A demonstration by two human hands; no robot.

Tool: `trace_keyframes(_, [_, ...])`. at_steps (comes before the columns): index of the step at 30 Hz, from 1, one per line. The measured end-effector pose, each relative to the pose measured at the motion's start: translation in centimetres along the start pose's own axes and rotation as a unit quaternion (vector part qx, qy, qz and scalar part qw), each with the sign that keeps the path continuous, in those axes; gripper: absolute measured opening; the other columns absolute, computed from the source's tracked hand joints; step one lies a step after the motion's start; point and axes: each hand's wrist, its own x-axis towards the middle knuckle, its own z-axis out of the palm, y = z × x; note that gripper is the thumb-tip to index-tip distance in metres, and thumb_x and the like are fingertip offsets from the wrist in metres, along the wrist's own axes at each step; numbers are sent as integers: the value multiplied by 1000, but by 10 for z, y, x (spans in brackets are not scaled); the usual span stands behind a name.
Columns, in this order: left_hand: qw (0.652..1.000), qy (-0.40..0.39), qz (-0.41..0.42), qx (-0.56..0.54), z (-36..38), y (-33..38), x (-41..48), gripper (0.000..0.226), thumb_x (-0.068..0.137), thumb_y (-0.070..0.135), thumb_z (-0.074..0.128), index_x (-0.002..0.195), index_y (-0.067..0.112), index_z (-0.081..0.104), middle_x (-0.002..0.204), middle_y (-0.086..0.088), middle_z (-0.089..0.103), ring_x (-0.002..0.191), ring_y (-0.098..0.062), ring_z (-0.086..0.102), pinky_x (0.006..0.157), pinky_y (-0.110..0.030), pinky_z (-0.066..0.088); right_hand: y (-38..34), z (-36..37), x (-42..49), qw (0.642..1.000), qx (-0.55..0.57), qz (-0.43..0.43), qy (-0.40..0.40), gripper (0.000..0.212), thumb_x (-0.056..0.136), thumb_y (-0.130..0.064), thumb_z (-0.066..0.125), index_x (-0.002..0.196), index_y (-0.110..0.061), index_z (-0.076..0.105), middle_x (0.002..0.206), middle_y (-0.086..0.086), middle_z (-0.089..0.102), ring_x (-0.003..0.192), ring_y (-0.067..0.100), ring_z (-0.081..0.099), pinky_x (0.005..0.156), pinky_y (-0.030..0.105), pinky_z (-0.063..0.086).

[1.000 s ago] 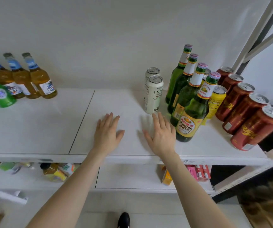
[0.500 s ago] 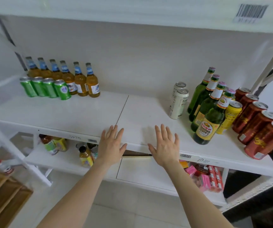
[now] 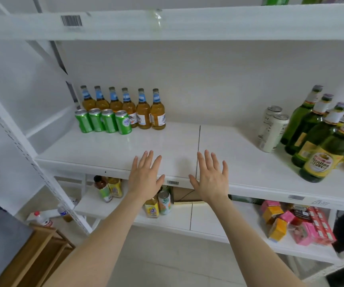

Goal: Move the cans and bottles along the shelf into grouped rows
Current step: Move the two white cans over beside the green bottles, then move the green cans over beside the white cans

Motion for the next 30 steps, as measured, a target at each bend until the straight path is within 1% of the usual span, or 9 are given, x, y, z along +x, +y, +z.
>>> trace_keyframes(4, [1000, 0, 3, -9, 5, -34, 5, 65, 101, 49, 36, 156, 21, 18, 165, -11, 13, 153, -28, 6, 123, -49, 5, -34, 6, 14, 1000, -13, 5, -18, 77, 100, -58, 30, 158, -21, -5, 167, 5, -2, 154, 25, -3, 122, 51, 3])
trace_keyframes(9, [1000, -4, 5, -5, 12, -74, 25, 66, 101, 50, 34, 157, 21, 15, 166, -11, 9, 153, -27, 4, 123, -48, 3, -69, 23, 42, 1000, -16, 11, -9, 77, 100, -58, 31, 158, -22, -3, 168, 5, -1, 154, 25, -2, 121, 51, 2])
trace_keyframes(13, [1000, -7, 2, 12, 20, -114, 47, 66, 101, 49, 34, 157, 22, 14, 166, -10, 9, 153, -27, 3, 123, -48, 3, -99, 35, 72, 1000, -7, 14, 0, 76, 100, -58, 32, 158, -21, 1, 168, 5, 2, 154, 25, -1, 122, 52, 4])
trace_keyframes(22, [999, 2, -19, 28, 33, -244, 84, 66, 100, 50, 36, 157, 22, 17, 165, -11, 12, 153, -27, 7, 123, -49, 7, -191, 62, 143, 1000, 4, 22, -1, 77, 99, -59, 31, 158, -20, 3, 167, 6, 3, 154, 26, 1, 121, 53, 2])
trace_keyframes(25, [1000, 3, -13, 21, 37, -290, 98, 67, 100, 50, 38, 157, 21, 17, 165, -11, 14, 153, -27, 8, 123, -51, 7, -228, 73, 166, 998, 25, 44, 22, 77, 97, -58, 39, 158, -18, 13, 166, 8, 13, 153, 27, 10, 120, 55, 8])
trace_keyframes(27, [1000, 17, -8, 10, 41, -320, 108, 68, 99, 50, 41, 156, 20, 20, 164, -11, 18, 152, -28, 12, 122, -51, 9, -252, 81, 180, 997, 48, 60, 32, 78, 96, -57, 43, 157, -17, 18, 165, 8, 19, 152, 28, 15, 120, 56, 11])
trace_keyframes(30, [999, 32, -5, 0, 47, -353, 123, 68, 97, 50, 44, 155, 18, 24, 162, -12, 24, 151, -28, 17, 122, -52, 10, -281, 92, 201, 994, 69, 73, 34, 78, 96, -57, 44, 158, -17, 16, 166, 6, 17, 153, 26, 14, 120, 54, 10])
